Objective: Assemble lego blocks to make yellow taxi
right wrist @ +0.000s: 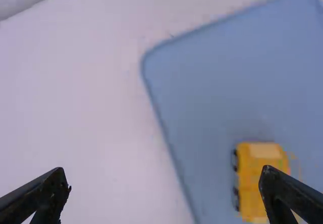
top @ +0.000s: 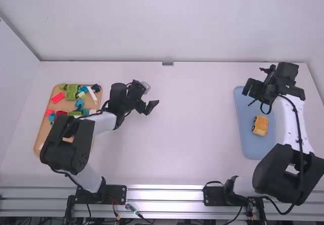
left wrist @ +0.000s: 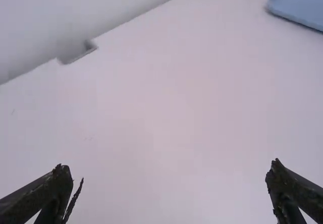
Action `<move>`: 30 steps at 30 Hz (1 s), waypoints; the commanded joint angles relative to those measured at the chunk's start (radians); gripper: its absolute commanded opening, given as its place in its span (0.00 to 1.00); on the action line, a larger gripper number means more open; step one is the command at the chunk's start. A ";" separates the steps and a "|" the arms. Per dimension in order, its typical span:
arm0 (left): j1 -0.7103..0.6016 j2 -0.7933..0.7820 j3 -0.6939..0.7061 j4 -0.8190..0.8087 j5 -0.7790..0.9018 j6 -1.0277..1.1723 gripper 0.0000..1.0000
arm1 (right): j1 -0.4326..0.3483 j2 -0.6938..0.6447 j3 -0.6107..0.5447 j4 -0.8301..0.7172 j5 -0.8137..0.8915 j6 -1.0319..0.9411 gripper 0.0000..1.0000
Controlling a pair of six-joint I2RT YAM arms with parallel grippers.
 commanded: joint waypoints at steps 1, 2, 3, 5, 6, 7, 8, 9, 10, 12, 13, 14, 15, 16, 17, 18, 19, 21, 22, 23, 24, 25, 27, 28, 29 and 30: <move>0.007 -0.098 -0.003 -0.041 -0.143 -0.126 0.99 | 0.086 -0.026 0.041 -0.006 0.002 0.052 0.99; 0.007 -0.142 -0.003 -0.090 -0.180 -0.126 0.99 | 0.129 -0.030 0.047 0.002 0.002 0.035 0.99; 0.007 -0.183 -0.003 -0.134 -0.217 -0.131 0.99 | 0.162 -0.031 0.048 0.012 0.003 0.018 0.99; 0.007 -0.252 -0.003 -0.203 -0.312 -0.192 0.99 | 0.217 -0.030 0.048 0.036 0.002 -0.013 0.99; 0.007 -0.299 -0.003 -0.253 -0.380 -0.236 0.99 | 0.256 -0.030 0.047 0.048 0.003 -0.031 0.99; 0.007 -0.325 -0.002 -0.281 -0.411 -0.252 0.99 | 0.277 -0.030 0.047 0.053 0.005 -0.039 0.99; 0.007 -0.382 0.005 -0.357 -0.467 -0.274 0.99 | 0.317 -0.030 0.047 0.065 0.006 -0.049 0.99; 0.007 -0.417 0.013 -0.406 -0.488 -0.275 0.99 | 0.348 -0.030 0.047 0.076 0.005 -0.052 0.99; 0.007 -0.455 0.024 -0.465 -0.508 -0.275 0.99 | 0.380 -0.030 0.047 0.084 0.006 -0.053 0.99; 0.006 -0.549 0.051 -0.588 -0.520 -0.231 0.99 | 0.447 -0.030 0.047 0.109 0.017 -0.052 0.99; 0.006 -0.580 0.058 -0.621 -0.520 -0.206 0.99 | 0.473 -0.030 0.048 0.115 0.027 -0.052 0.99; 0.006 -0.620 0.064 -0.649 -0.520 -0.192 0.99 | 0.500 -0.030 0.048 0.119 0.041 -0.052 0.99; 0.006 -0.660 0.064 -0.673 -0.520 -0.196 0.99 | 0.533 -0.030 0.047 0.125 0.058 -0.052 0.99; 0.006 -0.672 0.064 -0.681 -0.520 -0.200 0.99 | 0.542 -0.030 0.047 0.125 0.061 -0.052 0.99; 0.006 -0.718 0.063 -0.721 -0.521 -0.220 0.99 | 0.574 -0.030 0.047 0.124 0.080 -0.052 0.99; 0.007 -0.739 0.063 -0.740 -0.522 -0.229 0.99 | 0.593 -0.030 0.047 0.124 0.093 -0.053 0.99; 0.008 -0.770 0.063 -0.766 -0.529 -0.226 0.99 | 0.615 -0.030 0.047 0.123 0.108 -0.052 0.99; 0.023 -0.790 0.048 -0.755 -0.514 -0.240 0.97 | 0.603 -0.046 0.032 0.139 0.126 -0.067 0.97; 0.028 -0.795 0.042 -0.749 -0.508 -0.242 0.97 | 0.597 -0.051 0.027 0.144 0.131 -0.070 0.97; 0.043 -0.810 0.028 -0.735 -0.494 -0.242 0.95 | 0.583 -0.065 0.013 0.158 0.135 -0.070 0.95; 0.055 -0.822 0.015 -0.723 -0.485 -0.242 0.94 | 0.572 -0.076 0.001 0.170 0.135 -0.070 0.94; 0.065 -0.832 0.006 -0.713 -0.485 -0.242 0.93 | 0.563 -0.086 -0.008 0.179 0.135 -0.070 0.93; 0.093 -0.860 -0.023 -0.685 -0.485 -0.242 0.90 | 0.537 -0.111 -0.034 0.204 0.135 -0.070 0.91; 0.101 -0.868 -0.030 -0.677 -0.485 -0.242 0.90 | 0.530 -0.118 -0.040 0.211 0.135 -0.070 0.90; 0.120 -0.887 -0.050 -0.658 -0.485 -0.242 0.88 | 0.513 -0.135 -0.058 0.228 0.135 -0.070 0.88; 0.141 -0.908 -0.071 -0.637 -0.485 -0.242 0.85 | 0.494 -0.154 -0.076 0.247 0.135 -0.070 0.87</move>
